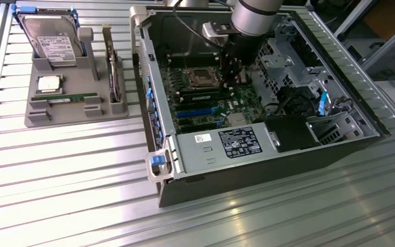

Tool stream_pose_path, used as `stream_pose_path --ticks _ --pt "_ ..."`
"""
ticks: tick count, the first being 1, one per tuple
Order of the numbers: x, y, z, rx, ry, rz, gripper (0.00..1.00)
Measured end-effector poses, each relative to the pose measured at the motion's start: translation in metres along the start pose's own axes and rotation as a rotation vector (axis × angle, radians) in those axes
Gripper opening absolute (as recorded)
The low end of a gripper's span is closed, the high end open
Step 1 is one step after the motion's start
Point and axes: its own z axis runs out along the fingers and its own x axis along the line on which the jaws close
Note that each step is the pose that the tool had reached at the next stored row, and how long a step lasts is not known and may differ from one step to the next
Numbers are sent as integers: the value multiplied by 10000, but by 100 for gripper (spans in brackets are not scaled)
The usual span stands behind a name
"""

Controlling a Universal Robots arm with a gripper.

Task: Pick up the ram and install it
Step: 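Press down the ram until it locks into place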

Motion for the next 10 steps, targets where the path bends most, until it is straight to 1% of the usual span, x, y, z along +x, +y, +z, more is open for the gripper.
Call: stream_pose_path --ticks 1,2,3,4,5,6,7,8,9,10 --pt "-1 -126 -2 -22 1 -1 11" --pt "-2 -233 -3 -29 2 -1 11" --pt "-4 -304 -4 -40 2 -1 11" --pt "-6 -395 -4 -48 1 -3 11" --pt "-8 -463 -5 -50 1 -2 11" --pt "-11 -503 -5 -50 1 -3 11" --pt "-14 -566 -14 -50 5 -2 11" --pt "-11 -594 -129 -50 0 -3 11" --pt "-4 -594 -267 -50 0 -2 11" --pt "1 -594 -361 -50 1 -2 11"
